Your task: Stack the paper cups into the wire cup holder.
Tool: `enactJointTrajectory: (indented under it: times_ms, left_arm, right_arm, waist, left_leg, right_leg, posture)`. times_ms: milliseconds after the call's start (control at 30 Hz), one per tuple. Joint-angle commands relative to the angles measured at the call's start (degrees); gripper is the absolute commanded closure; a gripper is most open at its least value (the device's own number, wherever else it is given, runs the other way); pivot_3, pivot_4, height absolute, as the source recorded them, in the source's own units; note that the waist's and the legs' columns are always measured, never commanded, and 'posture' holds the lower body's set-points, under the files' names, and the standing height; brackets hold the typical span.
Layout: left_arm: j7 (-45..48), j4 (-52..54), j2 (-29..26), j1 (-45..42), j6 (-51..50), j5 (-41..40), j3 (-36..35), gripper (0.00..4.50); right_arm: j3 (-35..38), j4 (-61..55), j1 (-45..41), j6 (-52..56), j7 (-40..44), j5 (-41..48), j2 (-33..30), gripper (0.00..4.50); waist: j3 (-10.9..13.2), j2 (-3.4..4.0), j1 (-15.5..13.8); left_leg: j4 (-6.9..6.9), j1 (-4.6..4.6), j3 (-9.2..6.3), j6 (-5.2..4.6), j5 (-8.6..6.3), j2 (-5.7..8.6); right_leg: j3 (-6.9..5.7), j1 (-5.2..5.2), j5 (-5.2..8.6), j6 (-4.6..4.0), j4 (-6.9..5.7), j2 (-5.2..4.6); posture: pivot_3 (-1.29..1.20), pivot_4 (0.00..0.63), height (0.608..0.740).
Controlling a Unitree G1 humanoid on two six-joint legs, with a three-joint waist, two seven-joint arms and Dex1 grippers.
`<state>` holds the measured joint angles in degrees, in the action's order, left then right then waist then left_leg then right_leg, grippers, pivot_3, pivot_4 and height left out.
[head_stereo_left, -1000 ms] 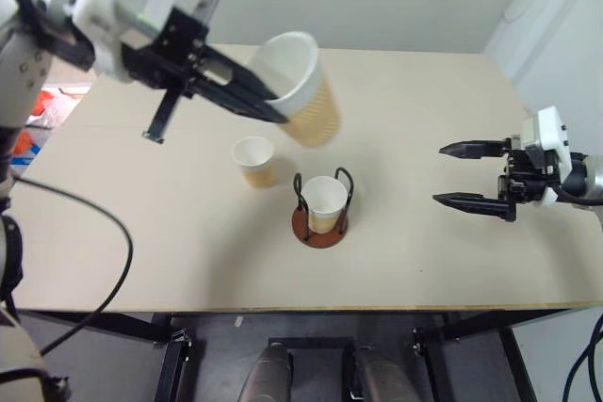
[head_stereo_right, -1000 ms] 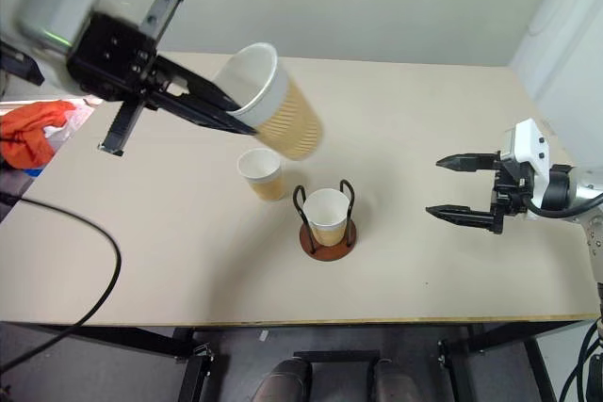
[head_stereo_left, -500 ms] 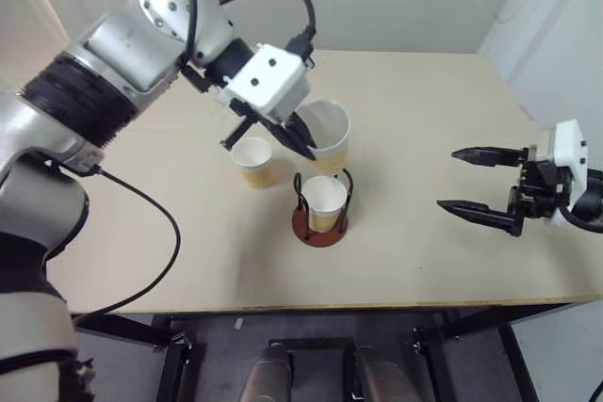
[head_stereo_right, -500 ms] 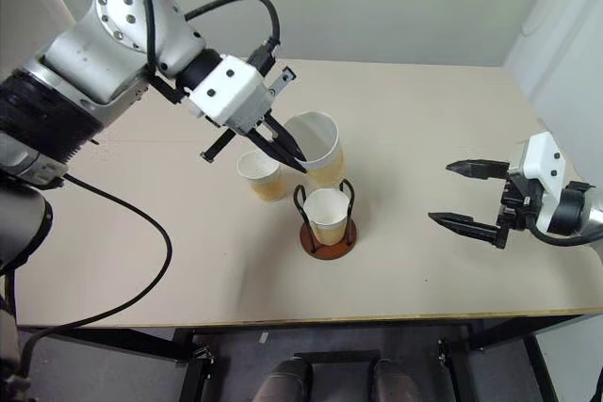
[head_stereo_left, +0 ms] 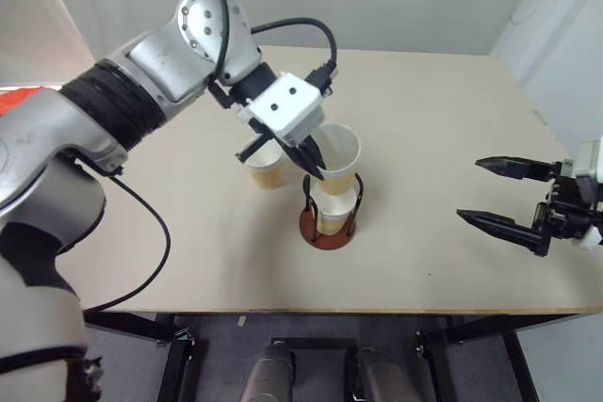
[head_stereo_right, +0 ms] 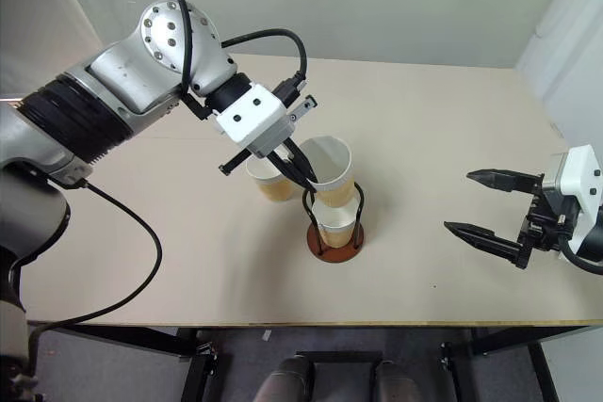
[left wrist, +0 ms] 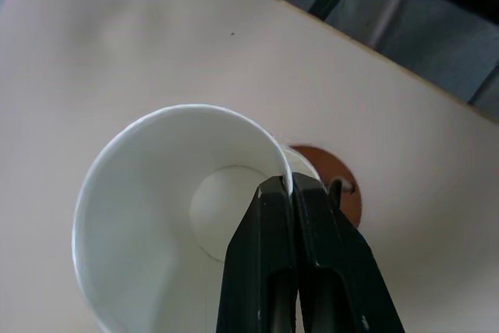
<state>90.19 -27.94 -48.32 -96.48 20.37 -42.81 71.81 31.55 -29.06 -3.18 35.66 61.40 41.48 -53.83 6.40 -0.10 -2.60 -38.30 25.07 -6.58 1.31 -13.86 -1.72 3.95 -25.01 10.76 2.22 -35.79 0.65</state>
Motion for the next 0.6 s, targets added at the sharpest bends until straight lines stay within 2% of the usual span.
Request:
enactJointTrajectory:
  times_ms: [33,467,600]
  left_arm:
    - [2.31,-0.78,1.13,-0.5,0.81,-0.79,-1.01,4.46]
    - [2.31,-0.43,1.55,0.86,1.8,1.54,-0.98,4.46]
    - [2.31,-0.37,1.53,1.75,1.77,1.81,-1.25,3.57]
  right_arm:
    - [2.21,-1.64,0.13,-0.12,-1.44,1.11,-0.98,0.0]
    - [2.22,-2.23,1.57,-0.3,-3.58,1.34,-1.2,0.0]
    - [1.8,-1.86,1.21,-0.32,-3.87,1.24,-1.46,0.0]
  waist:
    - [0.0,0.0,-0.02]
    - [0.0,0.0,0.02]
    - [0.0,0.0,0.03]
  left_leg:
    - [-0.02,-0.02,0.04,0.0,0.0,0.0]
    - [-0.55,-0.11,0.7,-0.47,-0.3,0.04]
    - [-0.68,-0.12,0.73,-0.52,-0.42,0.04]
  right_leg:
    - [0.02,0.01,0.0,0.02,0.0,0.01]
    - [0.87,0.07,0.09,0.54,-0.02,0.06]
    - [0.88,0.12,0.08,0.56,-0.03,0.05]
  posture:
    - [0.0,0.15,0.74]
    - [0.0,0.15,0.74]
    - [0.0,0.15,0.74]
